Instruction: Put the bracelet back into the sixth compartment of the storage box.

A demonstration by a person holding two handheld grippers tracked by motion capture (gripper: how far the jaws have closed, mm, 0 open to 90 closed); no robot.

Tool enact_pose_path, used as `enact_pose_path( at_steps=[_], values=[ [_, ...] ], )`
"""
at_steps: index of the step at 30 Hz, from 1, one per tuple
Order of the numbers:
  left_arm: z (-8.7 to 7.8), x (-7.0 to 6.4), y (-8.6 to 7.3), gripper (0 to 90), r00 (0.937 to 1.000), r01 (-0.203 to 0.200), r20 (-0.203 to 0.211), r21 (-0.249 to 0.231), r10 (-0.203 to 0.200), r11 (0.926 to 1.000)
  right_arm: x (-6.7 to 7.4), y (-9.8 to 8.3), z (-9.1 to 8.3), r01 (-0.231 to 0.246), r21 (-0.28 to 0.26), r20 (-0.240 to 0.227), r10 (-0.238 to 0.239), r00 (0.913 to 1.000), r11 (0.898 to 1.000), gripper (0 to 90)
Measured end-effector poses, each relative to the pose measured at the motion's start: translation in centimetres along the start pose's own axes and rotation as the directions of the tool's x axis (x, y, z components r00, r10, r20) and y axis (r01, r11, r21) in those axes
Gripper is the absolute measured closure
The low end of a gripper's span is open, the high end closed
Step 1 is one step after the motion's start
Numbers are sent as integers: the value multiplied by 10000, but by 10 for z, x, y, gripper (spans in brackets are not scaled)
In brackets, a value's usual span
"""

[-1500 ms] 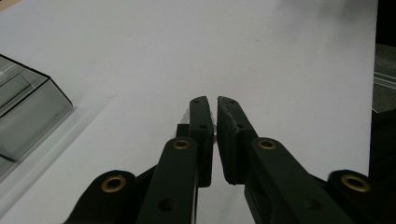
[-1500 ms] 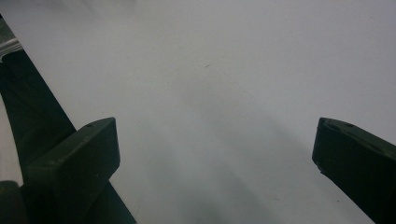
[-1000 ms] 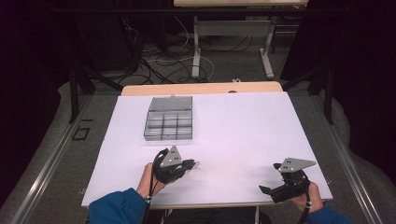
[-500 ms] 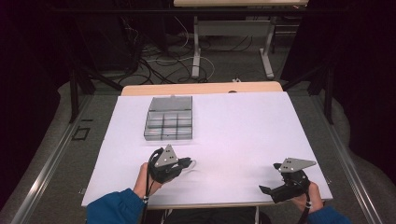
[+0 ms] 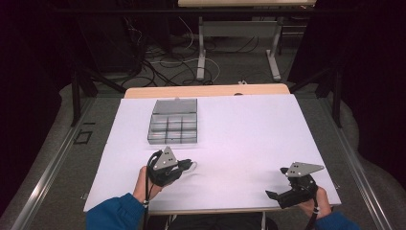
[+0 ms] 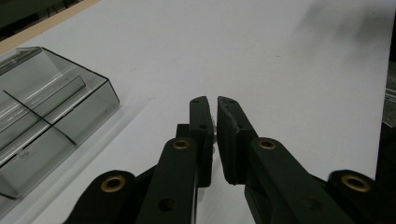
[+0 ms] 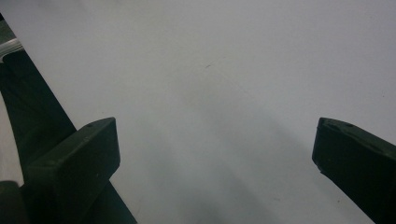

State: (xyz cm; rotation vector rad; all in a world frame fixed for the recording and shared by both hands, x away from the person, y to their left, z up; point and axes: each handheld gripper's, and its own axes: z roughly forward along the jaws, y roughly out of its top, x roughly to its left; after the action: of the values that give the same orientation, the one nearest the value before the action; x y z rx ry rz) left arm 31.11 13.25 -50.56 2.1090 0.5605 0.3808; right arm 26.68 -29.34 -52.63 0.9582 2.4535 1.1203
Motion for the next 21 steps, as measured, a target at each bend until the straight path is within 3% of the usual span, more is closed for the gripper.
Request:
enact_pose_path(
  at_steps=[21],
  values=[
    [-9, 12, 0, 852, 9985, 180, -516, -261, -193, 9995, -1, 0, 0, 111, -13, -1, -111, 9999, 9999, 4]
  ],
)
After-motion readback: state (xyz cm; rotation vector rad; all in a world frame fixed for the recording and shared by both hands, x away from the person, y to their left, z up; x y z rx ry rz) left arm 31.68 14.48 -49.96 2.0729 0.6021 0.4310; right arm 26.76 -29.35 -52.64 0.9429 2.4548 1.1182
